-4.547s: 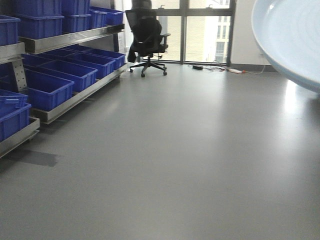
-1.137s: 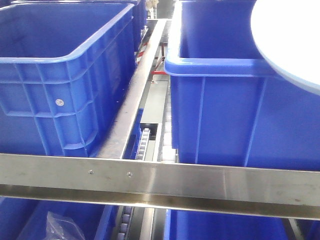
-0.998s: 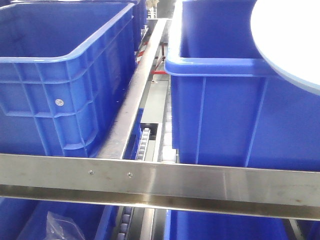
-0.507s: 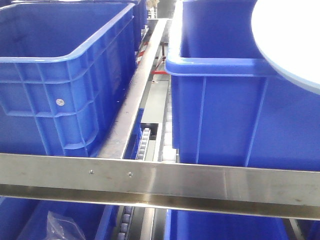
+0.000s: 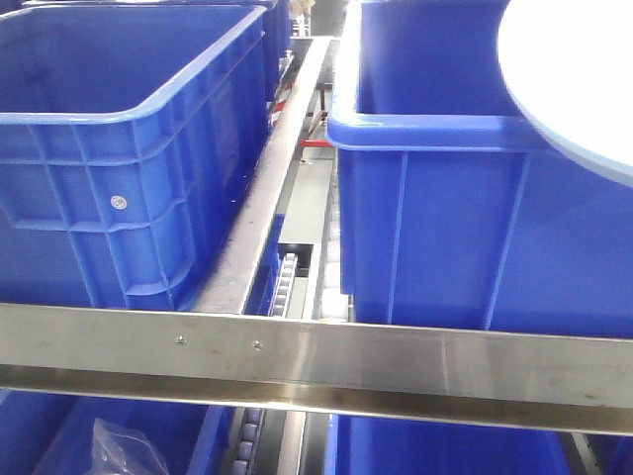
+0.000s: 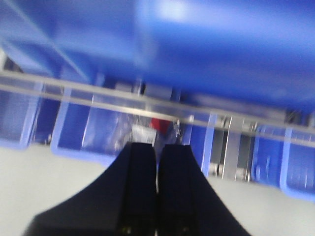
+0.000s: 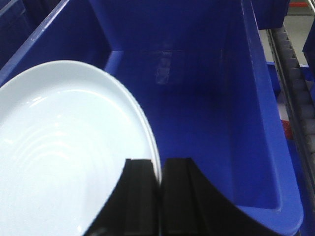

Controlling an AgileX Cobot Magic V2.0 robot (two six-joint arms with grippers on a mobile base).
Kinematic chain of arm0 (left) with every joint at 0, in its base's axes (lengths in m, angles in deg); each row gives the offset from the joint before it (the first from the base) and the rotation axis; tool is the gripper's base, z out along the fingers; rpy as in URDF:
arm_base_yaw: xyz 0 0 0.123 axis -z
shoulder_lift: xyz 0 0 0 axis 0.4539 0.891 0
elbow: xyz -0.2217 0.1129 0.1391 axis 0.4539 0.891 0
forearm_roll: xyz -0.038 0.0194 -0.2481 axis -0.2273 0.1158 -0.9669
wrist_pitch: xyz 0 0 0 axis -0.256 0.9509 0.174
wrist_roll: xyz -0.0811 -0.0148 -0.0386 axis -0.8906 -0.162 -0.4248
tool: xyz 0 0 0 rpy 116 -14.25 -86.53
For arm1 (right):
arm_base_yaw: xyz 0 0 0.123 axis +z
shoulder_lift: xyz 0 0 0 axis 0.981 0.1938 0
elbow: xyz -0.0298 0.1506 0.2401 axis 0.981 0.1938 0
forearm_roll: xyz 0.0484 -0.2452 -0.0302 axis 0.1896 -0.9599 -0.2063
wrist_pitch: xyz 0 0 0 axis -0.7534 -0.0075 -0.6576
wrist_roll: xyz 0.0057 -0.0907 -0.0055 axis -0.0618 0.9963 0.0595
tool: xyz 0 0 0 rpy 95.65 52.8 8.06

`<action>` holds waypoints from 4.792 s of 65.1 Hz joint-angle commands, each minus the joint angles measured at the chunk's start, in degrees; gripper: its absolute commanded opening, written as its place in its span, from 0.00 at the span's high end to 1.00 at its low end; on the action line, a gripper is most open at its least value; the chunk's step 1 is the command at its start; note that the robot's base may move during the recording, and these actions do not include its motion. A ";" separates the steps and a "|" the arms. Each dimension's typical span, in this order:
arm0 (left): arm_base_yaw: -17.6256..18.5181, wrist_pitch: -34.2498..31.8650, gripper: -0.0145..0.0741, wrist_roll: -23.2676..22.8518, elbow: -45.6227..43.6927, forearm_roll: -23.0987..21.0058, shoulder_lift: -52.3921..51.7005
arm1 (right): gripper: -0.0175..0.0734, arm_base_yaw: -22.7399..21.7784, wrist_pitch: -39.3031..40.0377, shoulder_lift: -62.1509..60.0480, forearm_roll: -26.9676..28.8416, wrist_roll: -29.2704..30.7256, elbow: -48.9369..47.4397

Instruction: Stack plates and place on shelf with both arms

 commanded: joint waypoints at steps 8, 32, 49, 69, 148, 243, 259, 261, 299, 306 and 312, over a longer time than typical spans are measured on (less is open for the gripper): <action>2.35 -7.34 0.74 -0.19 2.45 -0.08 -0.23 | 0.74 -0.29 5.72 0.16 -0.63 0.13 -1.85; 7.50 -6.21 0.74 -0.19 5.43 -0.08 -11.83 | 0.74 -0.29 5.75 0.15 -0.63 0.13 -1.85; 7.50 -7.10 0.74 -0.19 4.56 -0.08 -23.41 | 0.74 -0.29 5.75 0.15 -0.63 0.13 -1.85; 7.50 -6.74 0.74 0.47 6.04 1.78 -35.93 | 0.74 -0.29 5.75 0.15 -0.63 0.13 -1.85; 2.88 -9.59 0.74 0.47 17.39 2.83 -58.00 | 0.74 -0.29 5.75 0.15 -0.63 0.13 -1.85; 1.50 -10.87 0.74 0.37 22.18 -0.08 -65.99 | 0.74 -0.29 5.75 0.15 -0.63 0.13 -1.85; 1.50 -10.87 0.74 0.37 22.18 -0.08 -65.99 | 0.74 -0.29 5.75 0.15 -0.63 0.13 -1.85; 1.50 -10.87 0.74 0.37 22.18 -0.08 -65.99 | 0.74 -0.29 5.96 0.15 -0.63 0.13 -1.85; 1.50 -10.87 0.74 0.37 22.18 -0.08 -65.99 | 0.74 -0.37 18.45 24.35 -0.73 0.13 -16.66; 1.50 -10.87 0.74 0.37 22.18 -0.08 -65.99 | 0.73 -1.13 20.15 30.17 -0.89 0.13 -19.99; 1.50 -10.87 0.74 0.37 22.18 -0.08 -65.99 | 0.58 -1.57 21.93 33.72 -0.89 0.13 -21.36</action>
